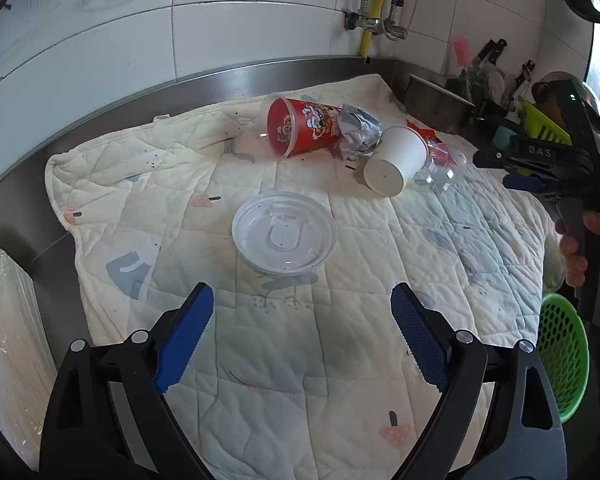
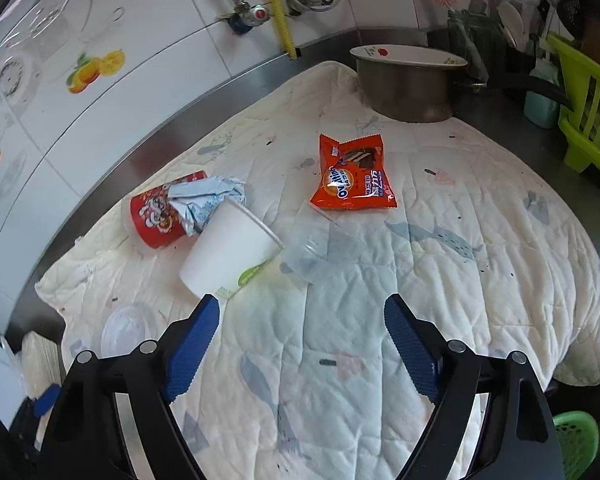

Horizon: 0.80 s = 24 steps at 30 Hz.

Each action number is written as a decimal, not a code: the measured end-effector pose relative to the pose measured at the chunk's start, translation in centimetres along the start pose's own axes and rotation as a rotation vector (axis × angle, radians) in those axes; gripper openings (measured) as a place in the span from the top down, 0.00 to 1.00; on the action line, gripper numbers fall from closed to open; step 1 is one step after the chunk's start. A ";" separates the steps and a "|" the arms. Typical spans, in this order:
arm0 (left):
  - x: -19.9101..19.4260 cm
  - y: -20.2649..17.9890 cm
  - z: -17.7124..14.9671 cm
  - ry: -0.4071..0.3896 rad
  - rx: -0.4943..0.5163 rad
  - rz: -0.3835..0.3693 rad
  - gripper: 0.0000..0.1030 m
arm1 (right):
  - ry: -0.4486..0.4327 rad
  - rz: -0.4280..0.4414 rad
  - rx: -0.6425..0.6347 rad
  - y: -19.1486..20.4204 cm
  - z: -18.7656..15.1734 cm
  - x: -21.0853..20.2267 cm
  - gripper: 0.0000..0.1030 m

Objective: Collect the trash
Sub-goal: 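Move both open tools back over the cloth toward the remaining trash, then grasp the clear plastic cup with the right tool while the left tool grasps the white paper cup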

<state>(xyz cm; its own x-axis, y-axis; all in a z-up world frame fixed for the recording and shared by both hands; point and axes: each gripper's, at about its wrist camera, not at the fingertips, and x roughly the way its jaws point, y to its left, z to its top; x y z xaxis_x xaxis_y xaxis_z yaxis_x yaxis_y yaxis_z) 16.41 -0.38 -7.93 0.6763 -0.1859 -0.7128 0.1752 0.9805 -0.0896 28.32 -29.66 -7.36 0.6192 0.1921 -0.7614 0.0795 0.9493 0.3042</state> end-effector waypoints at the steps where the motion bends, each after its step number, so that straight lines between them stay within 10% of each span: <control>1: 0.0 0.3 0.0 0.000 -0.004 0.000 0.13 | 0.006 0.008 0.028 -0.1 0.6 0.6 0.21; 24: 1.3 1.9 0.4 0.010 -0.030 -0.009 0.14 | 0.095 0.135 0.517 -5.8 3.1 8.9 0.44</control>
<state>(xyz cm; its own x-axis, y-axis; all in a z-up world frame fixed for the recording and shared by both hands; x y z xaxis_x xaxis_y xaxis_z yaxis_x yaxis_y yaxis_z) 17.95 1.17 -8.74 0.6677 -0.1943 -0.7186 0.1599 0.9802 -0.1164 35.79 -34.25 -14.12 0.5790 0.3483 -0.7372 0.3929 0.6731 0.6265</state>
